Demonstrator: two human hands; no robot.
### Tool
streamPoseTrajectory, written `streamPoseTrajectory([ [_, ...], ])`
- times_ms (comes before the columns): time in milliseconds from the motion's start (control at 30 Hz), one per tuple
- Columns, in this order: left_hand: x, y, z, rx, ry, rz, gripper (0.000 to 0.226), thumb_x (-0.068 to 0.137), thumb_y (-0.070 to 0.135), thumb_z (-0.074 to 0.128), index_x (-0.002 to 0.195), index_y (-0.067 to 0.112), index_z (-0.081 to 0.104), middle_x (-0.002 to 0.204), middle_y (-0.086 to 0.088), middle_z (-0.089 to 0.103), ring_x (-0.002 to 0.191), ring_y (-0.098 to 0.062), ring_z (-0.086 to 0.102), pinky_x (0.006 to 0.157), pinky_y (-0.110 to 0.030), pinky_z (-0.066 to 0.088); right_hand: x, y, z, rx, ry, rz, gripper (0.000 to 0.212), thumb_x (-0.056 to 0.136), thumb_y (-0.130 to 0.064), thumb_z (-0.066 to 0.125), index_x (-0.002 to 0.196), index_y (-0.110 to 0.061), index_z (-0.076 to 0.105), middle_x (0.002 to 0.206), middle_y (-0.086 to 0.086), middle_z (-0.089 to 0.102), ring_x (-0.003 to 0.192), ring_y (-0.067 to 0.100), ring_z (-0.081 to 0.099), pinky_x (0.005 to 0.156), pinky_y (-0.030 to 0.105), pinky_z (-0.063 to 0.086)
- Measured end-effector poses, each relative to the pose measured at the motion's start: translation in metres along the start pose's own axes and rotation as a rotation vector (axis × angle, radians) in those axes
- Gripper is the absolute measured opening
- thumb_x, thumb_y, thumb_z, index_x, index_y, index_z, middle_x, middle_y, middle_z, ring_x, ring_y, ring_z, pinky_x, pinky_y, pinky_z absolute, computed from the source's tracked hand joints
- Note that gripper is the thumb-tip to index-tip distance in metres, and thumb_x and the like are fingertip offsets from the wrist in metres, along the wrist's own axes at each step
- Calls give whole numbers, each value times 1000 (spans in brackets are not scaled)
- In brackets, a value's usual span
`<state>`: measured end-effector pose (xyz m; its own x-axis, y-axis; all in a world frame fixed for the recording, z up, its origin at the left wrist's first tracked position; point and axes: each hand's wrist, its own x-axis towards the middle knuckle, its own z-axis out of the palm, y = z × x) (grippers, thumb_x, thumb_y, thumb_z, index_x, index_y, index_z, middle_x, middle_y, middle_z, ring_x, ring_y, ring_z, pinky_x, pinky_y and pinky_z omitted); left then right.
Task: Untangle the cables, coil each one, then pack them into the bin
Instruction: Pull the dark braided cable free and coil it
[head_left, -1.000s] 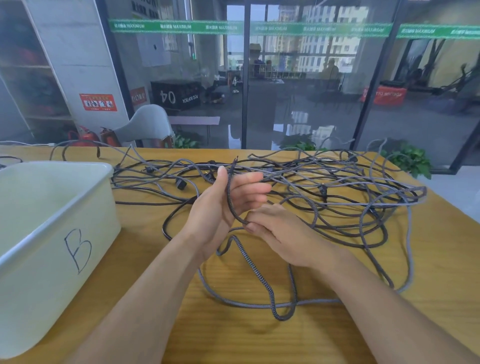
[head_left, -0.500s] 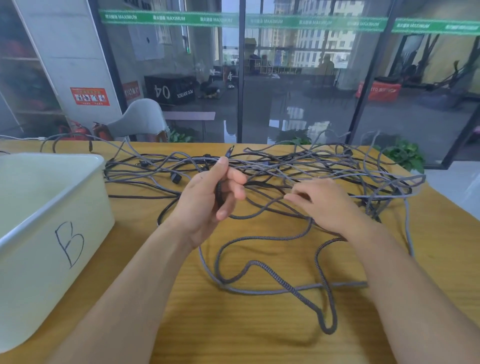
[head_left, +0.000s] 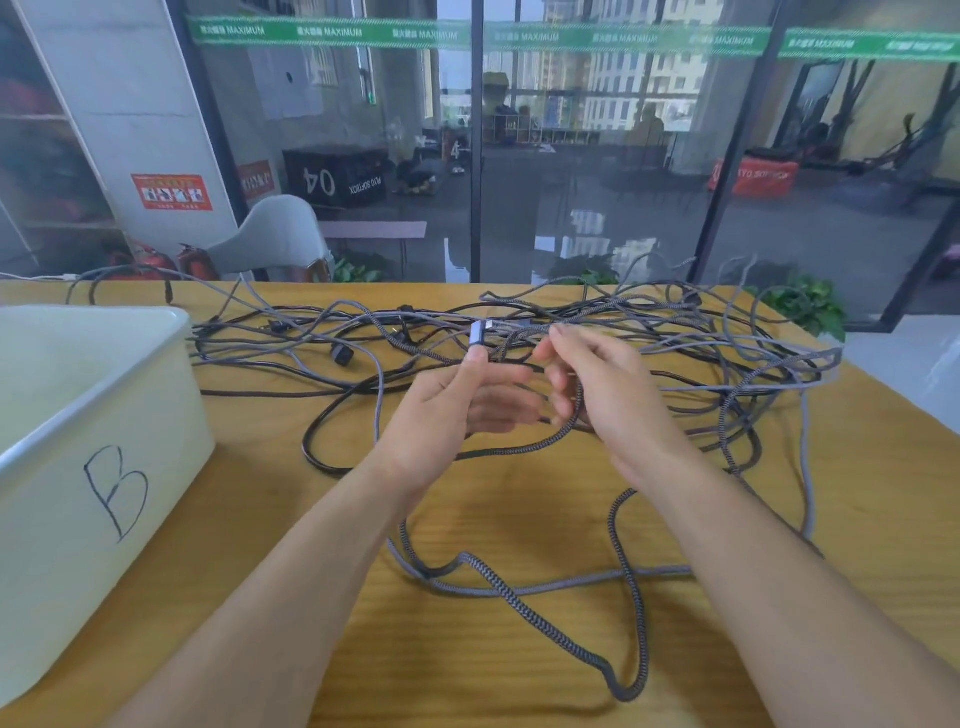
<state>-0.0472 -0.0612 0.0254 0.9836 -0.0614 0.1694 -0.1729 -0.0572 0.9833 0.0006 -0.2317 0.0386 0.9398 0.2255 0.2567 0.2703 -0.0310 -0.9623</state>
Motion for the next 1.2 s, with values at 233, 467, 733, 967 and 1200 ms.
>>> streamPoseTrajectory([
  [233, -2, 0, 4, -58, -9, 56, 64, 114, 40, 26, 107, -3, 73, 95, -24, 75, 102, -27, 73, 104, -39, 52, -11, -1, 16, -144, -150, -219, 35, 114, -24, 37, 93, -9, 60, 64, 11, 57, 54, 30, 58, 65, 37, 52],
  [467, -4, 3, 0, -146, 5, 52, 64, 114, 44, 22, 105, 8, 74, 65, -23, 56, 63, -39, 55, 79, -63, 50, -16, 7, 27, -30, -306, -135, 31, 114, -17, 37, 101, 4, 56, 66, 10, 53, 56, 29, 56, 69, 50, 59],
  [733, -5, 12, -6, -356, -13, 40, 59, 111, 44, 27, 113, 7, 73, 110, -20, 75, 59, -29, 66, 69, -46, 57, -21, 6, 32, -50, -417, -165, 44, 105, -34, 46, 81, -3, 66, 69, 6, 66, 69, 24, 69, 75, 33, 58],
  [967, -6, 34, -21, -758, -15, -10, 50, 112, 41, 34, 67, 21, 46, 56, 7, 34, 48, -11, 36, 57, -26, 39, -22, 5, 29, -241, -735, -134, 56, 106, -53, 36, 87, -12, 70, 99, -5, 71, 110, 14, 65, 107, 36, 43],
  [1200, -14, 44, -32, -698, -119, 2, 55, 108, 37, 38, 54, 27, 34, 52, 8, 14, 45, -11, 9, 44, -25, 12, 7, 13, -21, -907, -381, -348, 52, 93, -74, 49, 67, -29, 54, 65, -11, 50, 63, 9, 48, 61, 34, 40],
])
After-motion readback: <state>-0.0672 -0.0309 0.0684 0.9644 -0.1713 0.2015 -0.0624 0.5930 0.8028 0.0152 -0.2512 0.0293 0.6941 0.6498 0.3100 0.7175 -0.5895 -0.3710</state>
